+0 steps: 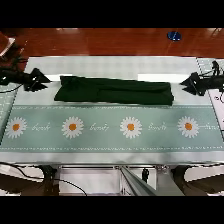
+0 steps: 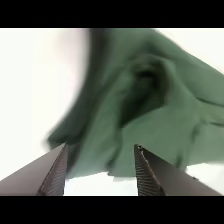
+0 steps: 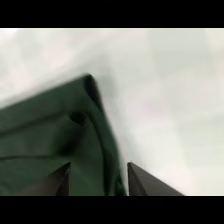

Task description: Fold the shirts.

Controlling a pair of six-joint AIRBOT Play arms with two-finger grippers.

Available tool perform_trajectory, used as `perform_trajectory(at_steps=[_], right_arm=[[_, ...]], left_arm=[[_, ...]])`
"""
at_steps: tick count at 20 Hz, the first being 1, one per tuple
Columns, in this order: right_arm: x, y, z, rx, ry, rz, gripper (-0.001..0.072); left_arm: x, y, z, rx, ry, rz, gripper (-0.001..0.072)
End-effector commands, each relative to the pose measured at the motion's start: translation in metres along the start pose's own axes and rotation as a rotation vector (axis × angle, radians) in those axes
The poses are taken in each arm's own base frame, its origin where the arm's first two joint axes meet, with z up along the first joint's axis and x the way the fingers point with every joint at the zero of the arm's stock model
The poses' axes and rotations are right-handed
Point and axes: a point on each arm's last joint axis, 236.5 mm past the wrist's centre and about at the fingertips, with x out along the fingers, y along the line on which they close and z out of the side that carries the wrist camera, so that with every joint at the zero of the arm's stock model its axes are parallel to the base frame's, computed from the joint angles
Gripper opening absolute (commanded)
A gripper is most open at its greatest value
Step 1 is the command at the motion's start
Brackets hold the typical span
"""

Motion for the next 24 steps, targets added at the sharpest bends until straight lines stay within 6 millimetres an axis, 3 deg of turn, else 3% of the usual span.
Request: perform_trajectory(at_steps=[1,3,5,10,11,12,14,16,20,24], right_arm=[[0.015,-0.027,-0.026,0.040,0.058,-0.052,0.0413],[0.032,-0.016,-0.027,0.046,0.047,-0.031,0.0413],[0.046,-0.003,-0.028,0.051,0.050,0.002,0.0414],[0.082,0.022,-0.050,-0.001,0.121,0.008,0.0387],[0.083,0.031,-0.053,-0.008,0.130,0.025,0.0227],[0.080,0.041,-0.055,-0.030,0.140,0.052,0.0017],[0.056,0.079,-0.052,-0.085,0.115,0.154,0.0021],[0.018,0.110,-0.062,-0.206,0.101,0.197,0.0021],[-0.056,0.115,-0.104,-0.374,0.019,0.035,0.0021],[-0.117,0.141,-0.165,-0.451,-0.144,0.052,0.0021]], left_arm=[[-0.028,-0.011,-0.002,0.028,-0.232,-0.012,0.0505],[-0.025,-0.032,-0.017,0.060,-0.303,-0.022,0.0505],[-0.013,-0.055,-0.039,0.112,-0.268,-0.037,0.0505],[0.038,-0.122,-0.091,0.303,-0.126,-0.093,0.0505],[0.046,-0.134,-0.099,0.336,-0.117,-0.100,0.0504],[0.052,-0.145,-0.106,0.363,-0.105,-0.110,0.0479],[0.058,-0.165,-0.122,0.425,-0.076,-0.132,0.0039],[0.066,-0.185,-0.141,0.493,-0.047,-0.154,0.0027],[0.095,-0.225,-0.188,0.542,0.002,-0.190,0.0026],[0.141,-0.258,-0.244,0.591,0.118,-0.211,0.0026]])
